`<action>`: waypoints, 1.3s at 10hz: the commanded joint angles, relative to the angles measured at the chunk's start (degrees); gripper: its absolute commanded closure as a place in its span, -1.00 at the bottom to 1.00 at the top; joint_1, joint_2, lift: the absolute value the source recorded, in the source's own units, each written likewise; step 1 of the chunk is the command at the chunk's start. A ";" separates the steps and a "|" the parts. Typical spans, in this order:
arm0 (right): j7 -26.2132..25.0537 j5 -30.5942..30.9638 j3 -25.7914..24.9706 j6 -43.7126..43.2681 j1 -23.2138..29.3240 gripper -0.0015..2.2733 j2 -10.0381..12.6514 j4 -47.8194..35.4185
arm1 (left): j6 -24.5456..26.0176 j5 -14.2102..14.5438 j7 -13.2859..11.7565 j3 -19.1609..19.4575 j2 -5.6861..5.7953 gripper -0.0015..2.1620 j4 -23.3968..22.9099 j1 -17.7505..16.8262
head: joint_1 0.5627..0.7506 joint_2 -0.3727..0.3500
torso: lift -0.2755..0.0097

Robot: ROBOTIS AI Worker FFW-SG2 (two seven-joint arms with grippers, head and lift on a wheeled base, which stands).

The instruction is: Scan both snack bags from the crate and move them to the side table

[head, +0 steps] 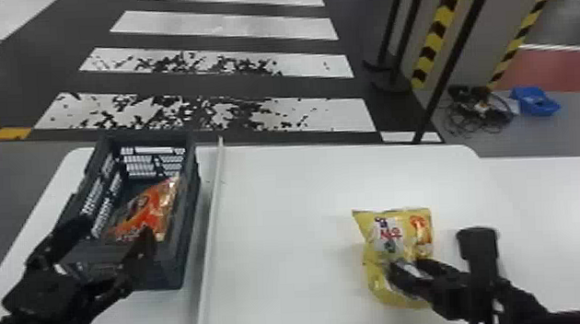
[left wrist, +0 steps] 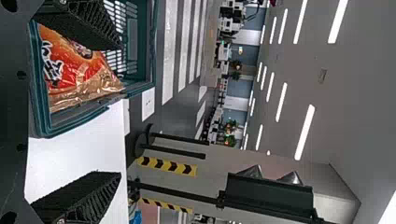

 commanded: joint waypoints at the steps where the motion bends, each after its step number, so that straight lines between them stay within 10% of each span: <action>1: -1.11 -0.32 -0.54 -4.63 1.90 0.97 -0.02 -2.37 | 0.00 0.06 0.00 -0.43 -0.16 -0.97 0.24 -0.29 | 0.41 -0.30 | 0.26; 9: -1.55 -6.65 -12.31 -6.74 10.16 0.97 -4.07 -18.10 | -0.35 -0.02 -0.08 -0.52 0.01 -0.97 1.91 -0.29 | 0.41 -0.43 | 0.26; 13: -1.11 -5.16 -13.46 -18.52 1.02 0.97 -10.48 4.05 | -1.76 -0.11 -0.44 -0.96 -0.52 -0.97 4.99 -0.29 | 0.41 -0.69 | 0.26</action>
